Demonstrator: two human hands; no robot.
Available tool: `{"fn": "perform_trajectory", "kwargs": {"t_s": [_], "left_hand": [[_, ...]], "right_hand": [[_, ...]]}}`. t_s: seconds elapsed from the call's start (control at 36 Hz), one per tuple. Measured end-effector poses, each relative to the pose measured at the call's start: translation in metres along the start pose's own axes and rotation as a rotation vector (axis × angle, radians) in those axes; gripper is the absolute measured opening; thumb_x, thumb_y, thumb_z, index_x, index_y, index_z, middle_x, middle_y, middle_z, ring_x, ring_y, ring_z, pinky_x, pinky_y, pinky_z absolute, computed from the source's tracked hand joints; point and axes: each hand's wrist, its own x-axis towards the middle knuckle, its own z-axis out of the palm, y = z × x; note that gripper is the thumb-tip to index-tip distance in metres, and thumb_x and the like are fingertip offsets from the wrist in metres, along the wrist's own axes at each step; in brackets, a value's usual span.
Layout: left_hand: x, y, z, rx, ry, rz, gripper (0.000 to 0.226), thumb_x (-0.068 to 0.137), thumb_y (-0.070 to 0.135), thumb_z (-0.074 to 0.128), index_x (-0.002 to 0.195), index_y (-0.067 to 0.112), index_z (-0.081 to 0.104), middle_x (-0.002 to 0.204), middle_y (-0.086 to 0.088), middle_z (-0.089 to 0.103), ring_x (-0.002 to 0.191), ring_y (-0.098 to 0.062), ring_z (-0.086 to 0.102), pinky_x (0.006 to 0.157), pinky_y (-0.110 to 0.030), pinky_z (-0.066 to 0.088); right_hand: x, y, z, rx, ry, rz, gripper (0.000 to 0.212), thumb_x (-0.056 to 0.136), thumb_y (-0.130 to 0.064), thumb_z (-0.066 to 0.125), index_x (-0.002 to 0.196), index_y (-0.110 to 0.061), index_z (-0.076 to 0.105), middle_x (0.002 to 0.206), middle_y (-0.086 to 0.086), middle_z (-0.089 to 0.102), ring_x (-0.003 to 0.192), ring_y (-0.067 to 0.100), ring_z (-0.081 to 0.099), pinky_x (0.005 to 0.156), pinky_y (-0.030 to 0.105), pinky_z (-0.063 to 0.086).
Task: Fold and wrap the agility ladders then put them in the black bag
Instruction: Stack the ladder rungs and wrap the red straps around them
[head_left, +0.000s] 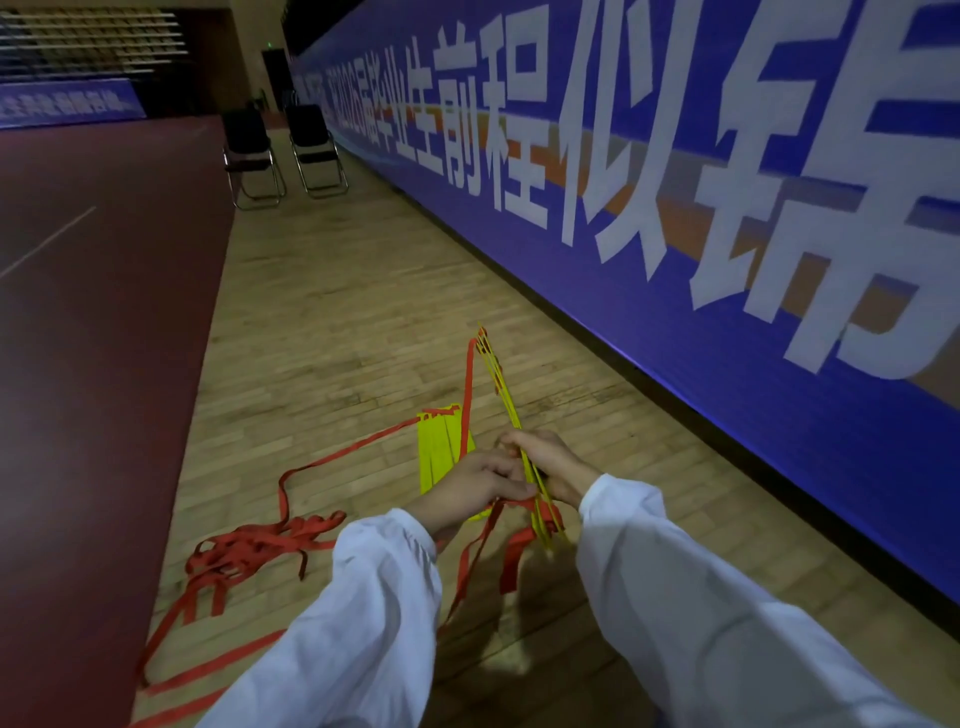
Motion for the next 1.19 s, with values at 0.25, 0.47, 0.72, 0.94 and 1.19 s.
{"fn": "perform_trajectory", "kwargs": {"t_s": [0.25,0.47,0.72,0.94,1.19], "left_hand": [[-0.004,-0.002,-0.001,-0.052,0.035,0.011,0.035,0.084,-0.001,0.065,0.055,0.013,0.050,0.057,0.009,0.048,0.052,0.002,0.044,0.055,-0.010,0.035],[-0.002,0.003,-0.002,0.068,-0.050,-0.075,0.019,0.096,0.021,0.056,0.077,0.020,0.058,0.071,0.006,0.059,0.058,0.003,0.056,0.056,-0.012,0.042],[0.025,-0.001,0.014,-0.235,0.064,-0.152,0.034,0.087,0.008,0.067,0.067,0.014,0.041,0.068,-0.004,0.047,0.059,-0.006,0.059,0.055,-0.018,0.052],[0.025,-0.015,0.019,-0.210,0.060,-0.090,0.041,0.082,0.002,0.071,0.060,0.012,0.038,0.054,-0.003,0.037,0.042,-0.004,0.049,0.047,-0.016,0.047],[0.024,-0.030,0.022,-0.163,0.028,-0.079,0.045,0.082,-0.004,0.069,0.058,0.014,0.036,0.059,0.003,0.050,0.055,-0.003,0.055,0.053,-0.018,0.047]], "right_hand": [[0.004,-0.010,-0.003,0.019,0.068,-0.067,0.016,0.085,-0.012,0.060,0.073,-0.012,0.050,0.050,0.001,0.043,0.039,0.011,0.041,0.040,0.024,0.033],[-0.001,-0.005,-0.016,0.262,-0.177,-0.095,0.005,0.093,-0.005,0.055,0.093,-0.009,0.054,0.078,0.009,0.061,0.071,0.020,0.066,0.069,0.034,0.052],[-0.012,0.006,-0.012,0.145,-0.234,-0.112,0.045,0.084,-0.030,0.072,0.120,-0.016,0.049,0.109,0.028,0.063,0.093,0.027,0.065,0.079,0.041,0.053],[-0.014,0.015,-0.019,0.064,-0.268,-0.115,0.027,0.091,-0.027,0.064,0.115,-0.018,0.056,0.106,0.015,0.062,0.094,0.022,0.064,0.065,0.029,0.055],[0.001,-0.029,-0.014,0.108,-0.325,0.046,0.036,0.091,-0.048,0.055,0.105,-0.015,0.058,0.096,0.003,0.063,0.075,0.015,0.067,0.058,0.031,0.054]]}}
